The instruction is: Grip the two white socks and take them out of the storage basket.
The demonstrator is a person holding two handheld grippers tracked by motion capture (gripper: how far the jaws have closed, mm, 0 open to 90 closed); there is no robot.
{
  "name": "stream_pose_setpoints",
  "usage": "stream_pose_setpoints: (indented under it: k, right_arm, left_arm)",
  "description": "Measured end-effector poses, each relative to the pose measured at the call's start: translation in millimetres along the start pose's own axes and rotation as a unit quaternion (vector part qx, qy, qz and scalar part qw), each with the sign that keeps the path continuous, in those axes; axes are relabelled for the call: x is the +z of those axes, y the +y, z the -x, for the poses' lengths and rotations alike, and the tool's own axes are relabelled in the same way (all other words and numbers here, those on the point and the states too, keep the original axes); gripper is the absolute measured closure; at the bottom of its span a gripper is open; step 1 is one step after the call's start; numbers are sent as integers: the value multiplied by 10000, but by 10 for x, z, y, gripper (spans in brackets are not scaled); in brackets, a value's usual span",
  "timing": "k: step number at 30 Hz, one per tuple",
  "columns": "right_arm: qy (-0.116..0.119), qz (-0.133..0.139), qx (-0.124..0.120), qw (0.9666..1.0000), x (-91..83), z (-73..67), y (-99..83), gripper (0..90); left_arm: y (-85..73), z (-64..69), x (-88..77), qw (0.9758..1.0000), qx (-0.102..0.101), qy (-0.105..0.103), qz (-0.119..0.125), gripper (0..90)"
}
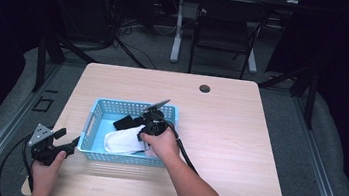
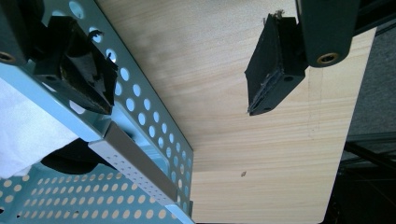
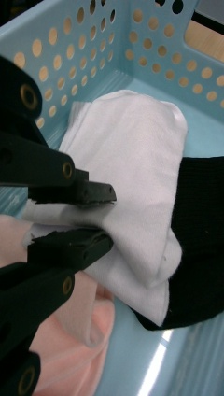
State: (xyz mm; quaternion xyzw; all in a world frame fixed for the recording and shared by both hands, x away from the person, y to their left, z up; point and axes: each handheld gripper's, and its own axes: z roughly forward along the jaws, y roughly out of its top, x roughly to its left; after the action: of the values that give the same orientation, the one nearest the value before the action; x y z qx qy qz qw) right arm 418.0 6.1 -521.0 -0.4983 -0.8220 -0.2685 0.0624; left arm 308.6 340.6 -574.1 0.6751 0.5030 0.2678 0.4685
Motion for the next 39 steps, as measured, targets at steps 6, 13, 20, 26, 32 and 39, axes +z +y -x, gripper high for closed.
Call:
stream_pose_setpoints:
  k: [6,13,20,26,32,39]
  right_arm:
    - [-92,381,-312,9987,-44,-83,-38,847]
    - [-149,1056,-947,9898,-233,-261,-117,852]
    - [-342,1480,-1698,9737,-418,-467,-230,853]
    - [-337,1909,-2087,9586,-629,-623,-311,855]
    - [-275,2307,-2113,9494,-789,-655,-347,855]
    - [-225,2781,-2058,9380,-970,-652,-400,856]
  left_arm:
    - [0,1,1,10000,-1,-1,1,244]
    - [-1,5,2,10000,-2,7,-2,244]
    - [0,9,3,10000,4,5,-8,244]
    - [0,11,3,10000,9,6,-8,244]
    - [0,11,4,10000,10,3,-10,244]
    - [0,13,6,10000,10,3,-10,244]
